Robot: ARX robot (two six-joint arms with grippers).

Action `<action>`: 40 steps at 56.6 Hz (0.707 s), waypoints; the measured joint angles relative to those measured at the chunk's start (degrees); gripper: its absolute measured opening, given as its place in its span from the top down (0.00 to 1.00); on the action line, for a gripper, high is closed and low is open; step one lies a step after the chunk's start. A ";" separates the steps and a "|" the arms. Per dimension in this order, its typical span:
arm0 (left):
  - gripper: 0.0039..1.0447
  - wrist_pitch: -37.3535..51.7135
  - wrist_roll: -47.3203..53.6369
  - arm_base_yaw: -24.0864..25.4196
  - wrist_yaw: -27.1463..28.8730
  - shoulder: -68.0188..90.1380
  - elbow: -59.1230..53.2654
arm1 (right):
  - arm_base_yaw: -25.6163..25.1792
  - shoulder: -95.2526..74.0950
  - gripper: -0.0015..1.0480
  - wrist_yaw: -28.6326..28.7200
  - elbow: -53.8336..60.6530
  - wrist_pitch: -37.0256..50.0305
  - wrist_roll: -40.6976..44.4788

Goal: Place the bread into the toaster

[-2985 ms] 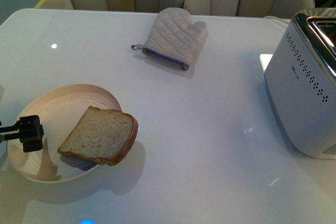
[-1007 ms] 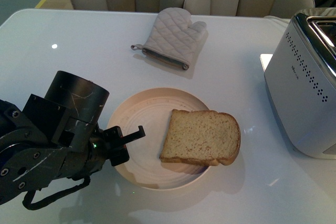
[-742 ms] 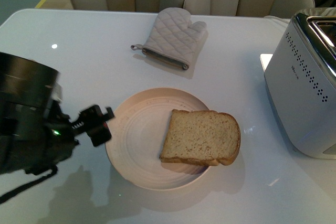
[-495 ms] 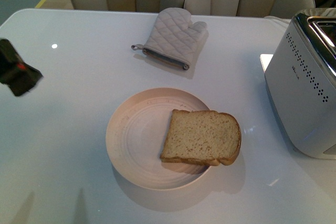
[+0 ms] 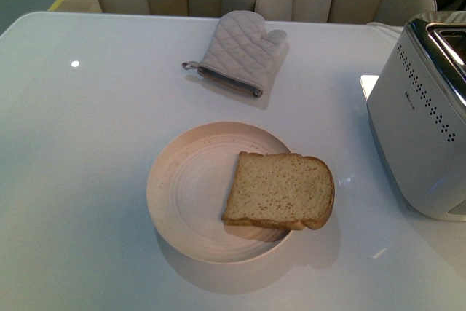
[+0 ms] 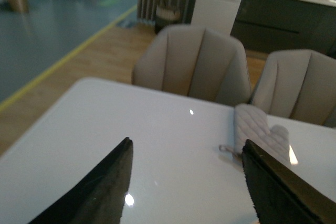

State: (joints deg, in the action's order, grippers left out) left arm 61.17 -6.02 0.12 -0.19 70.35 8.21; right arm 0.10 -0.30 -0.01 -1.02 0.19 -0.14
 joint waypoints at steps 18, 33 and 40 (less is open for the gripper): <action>0.97 -11.17 4.94 -0.02 0.20 -16.85 -5.44 | 0.00 0.02 0.09 0.02 0.00 0.00 0.00; 0.97 -22.58 5.16 -0.02 0.22 -30.32 -7.48 | 0.00 0.02 0.09 0.02 0.00 0.00 0.00; 0.97 -27.02 5.18 -0.02 0.20 -35.36 -7.50 | 0.00 0.02 0.09 0.02 0.00 0.00 0.00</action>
State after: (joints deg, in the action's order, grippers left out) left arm 34.15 -0.84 0.10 0.01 34.98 0.71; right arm 0.10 -0.27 0.01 -1.02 0.19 -0.14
